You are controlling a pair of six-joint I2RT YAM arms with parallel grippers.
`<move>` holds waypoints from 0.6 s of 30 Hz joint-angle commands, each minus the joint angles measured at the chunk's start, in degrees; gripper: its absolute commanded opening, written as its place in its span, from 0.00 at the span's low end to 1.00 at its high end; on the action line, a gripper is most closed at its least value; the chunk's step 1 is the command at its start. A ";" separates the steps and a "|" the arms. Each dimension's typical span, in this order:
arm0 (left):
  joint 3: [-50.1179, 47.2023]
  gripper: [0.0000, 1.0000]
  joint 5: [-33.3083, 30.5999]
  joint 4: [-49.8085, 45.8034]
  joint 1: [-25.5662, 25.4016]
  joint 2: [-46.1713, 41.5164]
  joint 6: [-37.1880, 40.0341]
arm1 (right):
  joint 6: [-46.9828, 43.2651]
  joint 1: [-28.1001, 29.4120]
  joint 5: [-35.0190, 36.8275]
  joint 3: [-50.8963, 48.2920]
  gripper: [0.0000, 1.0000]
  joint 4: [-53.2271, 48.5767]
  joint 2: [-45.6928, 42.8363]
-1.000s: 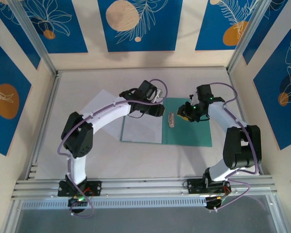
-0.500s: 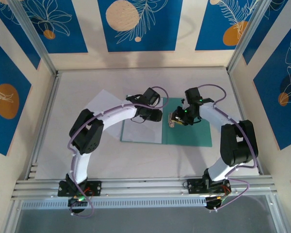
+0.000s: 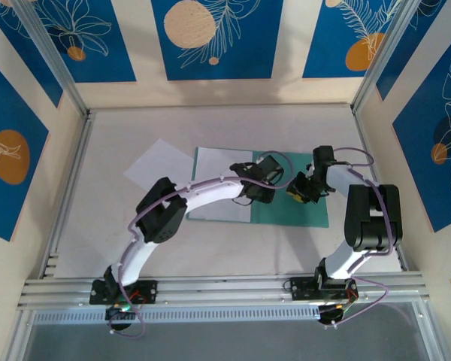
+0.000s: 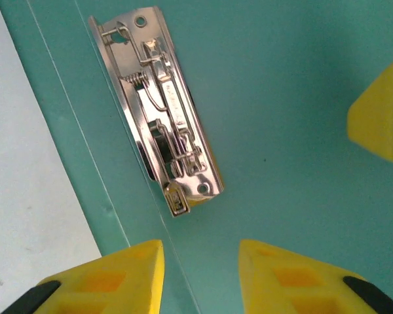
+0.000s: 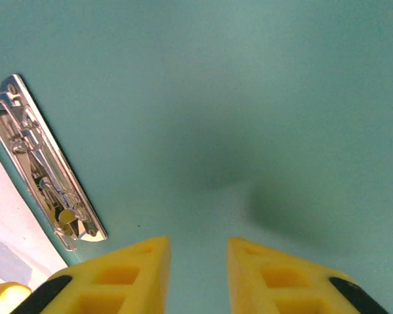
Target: Put the files into the folder
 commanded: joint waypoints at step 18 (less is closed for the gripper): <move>9.34 0.25 -8.62 -8.64 -1.17 7.68 -4.30 | 1.99 2.39 -4.79 0.66 0.27 -0.04 3.65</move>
